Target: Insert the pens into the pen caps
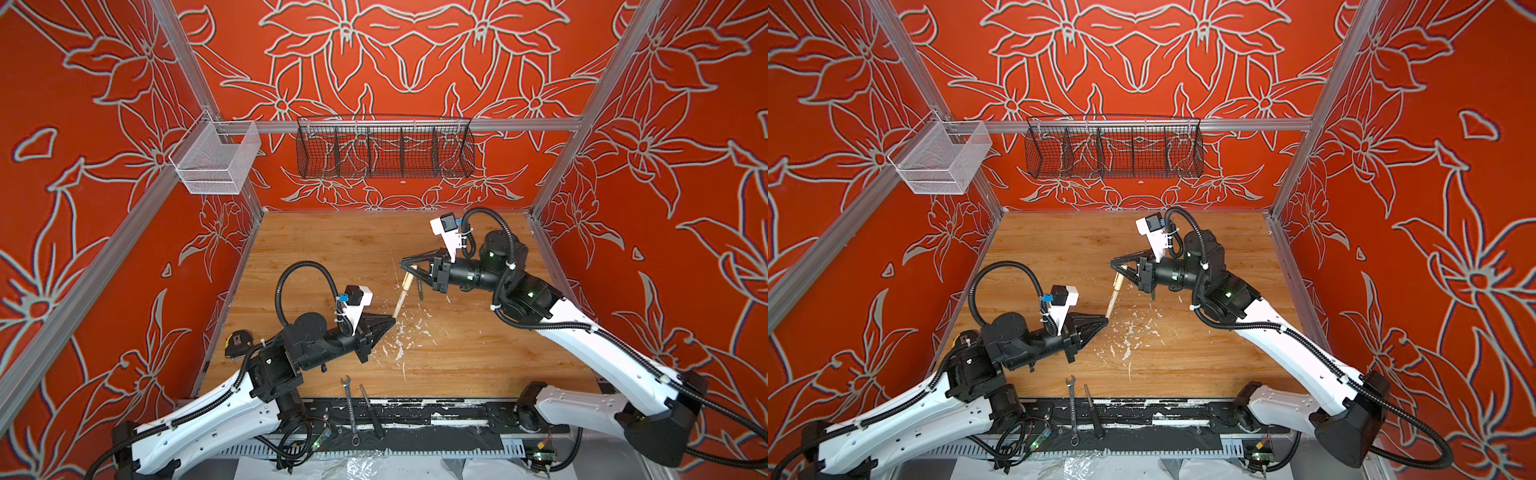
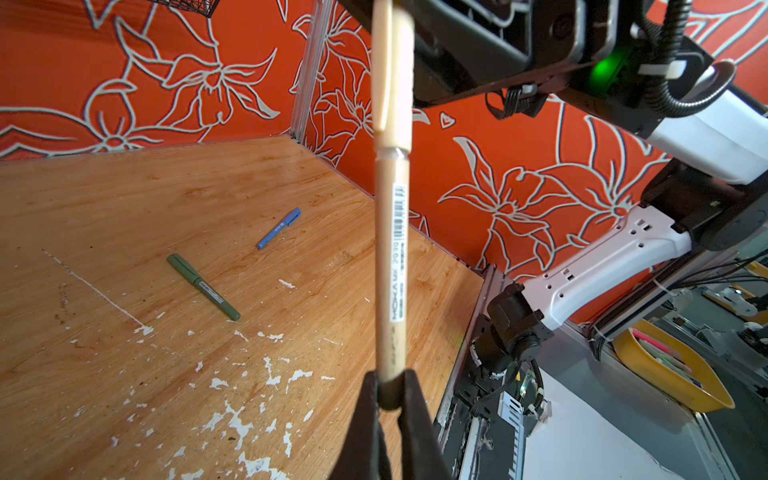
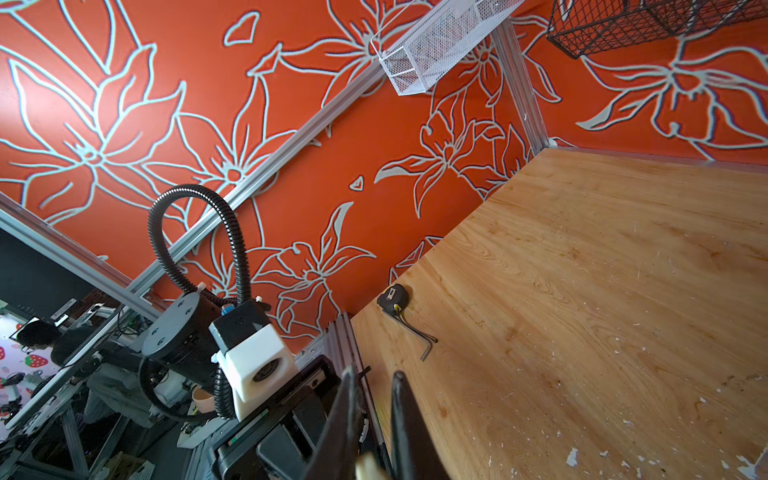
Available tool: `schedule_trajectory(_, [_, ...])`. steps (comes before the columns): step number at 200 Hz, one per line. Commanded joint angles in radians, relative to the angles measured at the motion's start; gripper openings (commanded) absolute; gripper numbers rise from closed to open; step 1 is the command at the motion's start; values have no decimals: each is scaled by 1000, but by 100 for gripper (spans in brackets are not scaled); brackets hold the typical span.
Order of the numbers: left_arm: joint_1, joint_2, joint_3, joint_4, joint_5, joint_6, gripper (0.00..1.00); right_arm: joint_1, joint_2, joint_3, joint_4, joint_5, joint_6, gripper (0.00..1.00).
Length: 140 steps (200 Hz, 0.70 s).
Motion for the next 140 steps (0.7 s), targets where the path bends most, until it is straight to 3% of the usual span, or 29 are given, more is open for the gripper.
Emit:
schedule_trajectory(1, [5,-3,68,105,-43,16,0,2,-19,-61,-14,36,22,0])
schedule_trajectory(96, [11,84,159,178,-106,73,0,14,-37,-274,191,35,198,0])
schedule_trajectory(140, [41,114,189,207,-116,91,0,34,-60,-325,170,91,207,0])
